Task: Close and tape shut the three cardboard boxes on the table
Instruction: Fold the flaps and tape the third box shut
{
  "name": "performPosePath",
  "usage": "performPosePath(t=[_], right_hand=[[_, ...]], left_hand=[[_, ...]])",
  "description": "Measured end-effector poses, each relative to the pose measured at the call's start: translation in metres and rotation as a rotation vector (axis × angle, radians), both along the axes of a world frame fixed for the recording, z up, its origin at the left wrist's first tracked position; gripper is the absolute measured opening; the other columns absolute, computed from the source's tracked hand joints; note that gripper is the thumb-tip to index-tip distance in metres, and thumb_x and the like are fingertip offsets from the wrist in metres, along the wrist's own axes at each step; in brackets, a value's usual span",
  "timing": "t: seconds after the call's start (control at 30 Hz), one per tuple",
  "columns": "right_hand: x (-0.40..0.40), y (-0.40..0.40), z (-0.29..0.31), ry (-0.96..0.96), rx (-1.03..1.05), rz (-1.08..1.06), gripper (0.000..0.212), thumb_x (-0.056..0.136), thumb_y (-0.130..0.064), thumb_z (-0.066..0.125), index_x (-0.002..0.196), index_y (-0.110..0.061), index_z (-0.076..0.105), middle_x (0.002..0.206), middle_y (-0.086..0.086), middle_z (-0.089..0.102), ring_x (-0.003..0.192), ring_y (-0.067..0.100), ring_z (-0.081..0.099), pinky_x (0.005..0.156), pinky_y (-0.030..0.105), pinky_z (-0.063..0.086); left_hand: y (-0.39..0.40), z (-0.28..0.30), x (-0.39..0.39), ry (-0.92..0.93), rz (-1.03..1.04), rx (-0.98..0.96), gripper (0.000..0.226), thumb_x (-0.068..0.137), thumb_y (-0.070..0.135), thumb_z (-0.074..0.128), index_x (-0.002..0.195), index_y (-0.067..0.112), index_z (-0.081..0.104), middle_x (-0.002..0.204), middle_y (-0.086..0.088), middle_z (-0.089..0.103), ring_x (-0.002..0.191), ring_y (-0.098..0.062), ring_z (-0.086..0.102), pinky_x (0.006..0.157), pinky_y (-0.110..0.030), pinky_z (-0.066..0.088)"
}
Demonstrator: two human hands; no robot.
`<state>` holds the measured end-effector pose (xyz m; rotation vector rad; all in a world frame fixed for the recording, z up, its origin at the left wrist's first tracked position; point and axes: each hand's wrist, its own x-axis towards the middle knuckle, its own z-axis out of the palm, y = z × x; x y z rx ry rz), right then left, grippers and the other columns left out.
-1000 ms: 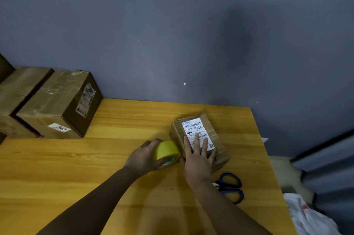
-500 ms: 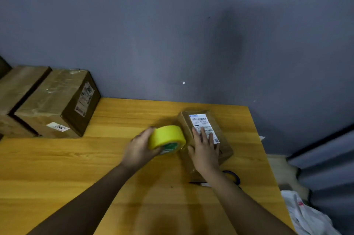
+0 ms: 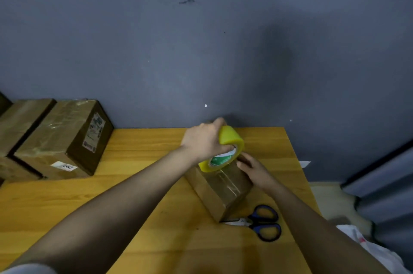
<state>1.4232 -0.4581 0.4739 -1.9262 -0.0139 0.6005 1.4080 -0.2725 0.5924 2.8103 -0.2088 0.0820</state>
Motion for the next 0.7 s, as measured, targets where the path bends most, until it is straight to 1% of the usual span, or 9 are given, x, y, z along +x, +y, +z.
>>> performPosePath(t=[0.07,0.13,0.17,0.23,0.33,0.47,0.53,0.63,0.7], right_hand=[[-0.001,0.002,0.003,-0.021,-0.013,-0.015,0.043,0.101,-0.019,0.047,0.143,-0.015,0.040,0.137,-0.003,0.047,0.125,0.014,0.045,0.098,0.028,0.040],[-0.005,0.007,0.007,-0.029,-0.047,-0.040,0.040,0.103,-0.019,0.043,0.142,-0.015,0.040,0.129,-0.006,0.045,0.117,0.010,0.043,0.091,0.024,0.037],[-0.006,0.009,0.006,-0.026,-0.042,-0.071,0.040,0.103,-0.021,0.042,0.143,-0.015,0.040,0.132,-0.005,0.045,0.118,0.012,0.043,0.093,0.026,0.038],[-0.011,0.014,-0.001,-0.013,-0.010,-0.126,0.041,0.103,-0.023,0.042,0.144,-0.016,0.041,0.140,0.005,0.047,0.125,0.020,0.046,0.100,0.035,0.042],[-0.016,0.022,-0.005,-0.020,-0.024,-0.201,0.038,0.103,-0.024,0.041,0.141,-0.018,0.045,0.140,0.008,0.049,0.126,0.026,0.047,0.105,0.042,0.040],[-0.020,0.027,-0.004,-0.066,-0.071,-0.225,0.038,0.104,-0.026,0.040,0.140,-0.019,0.047,0.141,0.007,0.050,0.129,0.026,0.044,0.107,0.041,0.038],[-0.023,0.027,-0.004,-0.078,-0.093,-0.217,0.037,0.104,-0.026,0.039,0.139,-0.018,0.048,0.140,0.009,0.052,0.128,0.026,0.046,0.105,0.038,0.039],[-0.030,0.031,0.001,-0.176,-0.243,-0.196,0.036,0.105,-0.026,0.035,0.135,-0.018,0.053,0.130,0.008,0.059,0.116,0.026,0.055,0.090,0.033,0.044],[-0.035,0.038,0.005,-0.327,-0.493,-0.121,0.034,0.103,-0.022,0.035,0.132,-0.018,0.053,0.126,0.007,0.060,0.111,0.026,0.057,0.083,0.032,0.043]], left_hand=[[-0.008,0.001,0.006,-0.001,-0.010,0.043,0.067,0.075,0.063,0.064,0.127,0.027,0.042,0.122,-0.006,0.060,0.115,-0.029,0.056,0.085,-0.038,0.047],[-0.011,0.000,0.008,0.020,-0.008,0.004,0.066,0.075,0.059,0.067,0.126,0.024,0.043,0.120,-0.008,0.060,0.113,-0.030,0.056,0.084,-0.037,0.047],[-0.011,0.000,0.009,0.041,-0.003,-0.038,0.065,0.075,0.056,0.069,0.125,0.023,0.044,0.119,-0.010,0.060,0.113,-0.031,0.056,0.085,-0.036,0.047],[-0.010,0.000,0.008,0.083,0.012,-0.098,0.063,0.076,0.051,0.071,0.124,0.020,0.046,0.118,-0.013,0.060,0.113,-0.031,0.055,0.085,-0.033,0.045],[-0.008,0.000,0.007,0.133,0.010,-0.092,0.060,0.079,0.049,0.068,0.124,0.018,0.044,0.118,-0.013,0.061,0.112,-0.032,0.055,0.081,-0.032,0.044],[-0.005,0.002,0.004,0.200,0.019,-0.070,0.062,0.082,0.050,0.065,0.129,0.020,0.038,0.122,-0.011,0.060,0.114,-0.032,0.054,0.080,-0.030,0.041],[-0.003,0.002,0.002,0.216,0.015,-0.054,0.063,0.082,0.050,0.064,0.130,0.020,0.037,0.121,-0.012,0.060,0.113,-0.032,0.054,0.079,-0.031,0.041],[0.000,-0.004,-0.008,0.189,0.032,-0.033,0.063,0.083,0.052,0.062,0.131,0.021,0.035,0.117,-0.012,0.060,0.111,-0.033,0.055,0.074,-0.031,0.039],[0.002,-0.007,-0.014,0.170,0.055,-0.005,0.066,0.083,0.054,0.060,0.133,0.022,0.033,0.117,-0.012,0.060,0.109,-0.034,0.056,0.073,-0.032,0.040]])
